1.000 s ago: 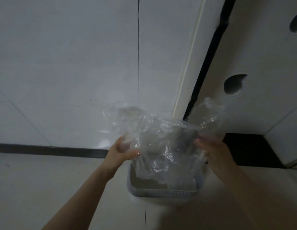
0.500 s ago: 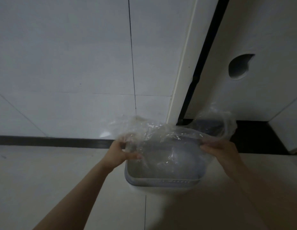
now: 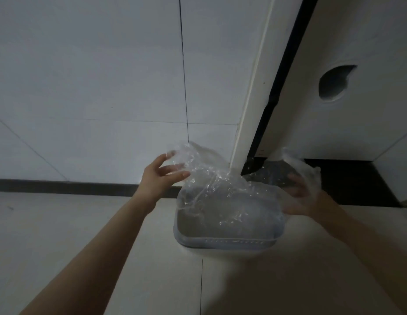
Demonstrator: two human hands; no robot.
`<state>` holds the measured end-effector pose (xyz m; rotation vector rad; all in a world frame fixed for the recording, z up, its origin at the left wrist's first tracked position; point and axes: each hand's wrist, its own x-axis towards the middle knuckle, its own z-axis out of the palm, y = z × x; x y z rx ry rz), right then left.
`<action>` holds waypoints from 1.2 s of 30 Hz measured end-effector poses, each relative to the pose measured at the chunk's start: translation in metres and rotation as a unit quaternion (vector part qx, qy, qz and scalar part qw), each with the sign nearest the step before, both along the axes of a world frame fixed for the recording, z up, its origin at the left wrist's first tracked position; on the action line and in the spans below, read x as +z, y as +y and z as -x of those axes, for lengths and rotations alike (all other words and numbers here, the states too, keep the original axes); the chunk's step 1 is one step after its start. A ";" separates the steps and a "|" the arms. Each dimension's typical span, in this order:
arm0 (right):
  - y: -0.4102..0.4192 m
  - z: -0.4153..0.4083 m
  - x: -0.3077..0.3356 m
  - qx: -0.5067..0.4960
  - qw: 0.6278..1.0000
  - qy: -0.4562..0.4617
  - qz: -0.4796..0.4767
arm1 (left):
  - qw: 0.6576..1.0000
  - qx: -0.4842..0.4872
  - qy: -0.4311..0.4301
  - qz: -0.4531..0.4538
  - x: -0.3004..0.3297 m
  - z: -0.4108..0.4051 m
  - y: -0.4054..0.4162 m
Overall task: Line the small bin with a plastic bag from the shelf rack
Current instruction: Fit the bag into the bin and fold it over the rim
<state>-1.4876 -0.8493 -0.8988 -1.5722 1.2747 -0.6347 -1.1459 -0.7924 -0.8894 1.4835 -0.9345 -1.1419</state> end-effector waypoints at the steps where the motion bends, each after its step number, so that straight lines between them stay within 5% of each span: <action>1: -0.001 0.003 0.008 0.012 0.999 -0.040 -0.006 | 1.000 -0.006 -0.007 0.001 -0.001 0.002 0.000; 6: -0.001 0.014 0.035 0.014 0.994 -0.103 0.019 | 0.997 -0.034 -0.061 0.029 -0.019 0.019 0.007; 19: 0.028 -0.018 -0.020 -0.069 0.987 0.130 0.064 | 0.989 -0.013 -0.148 -0.029 -0.049 0.001 0.039; 27: 0.017 0.015 0.016 0.014 0.985 0.170 -0.031 | 0.960 -0.242 -0.084 -0.109 -0.015 -0.025 0.046; 31: 0.016 -0.006 0.015 0.000 0.984 0.169 0.048 | 0.966 -0.135 -0.215 -0.058 -0.012 0.000 0.038; 36: 0.021 -0.019 -0.005 -0.023 0.978 0.199 0.066 | 0.958 -0.032 -0.280 -0.046 -0.028 0.011 0.033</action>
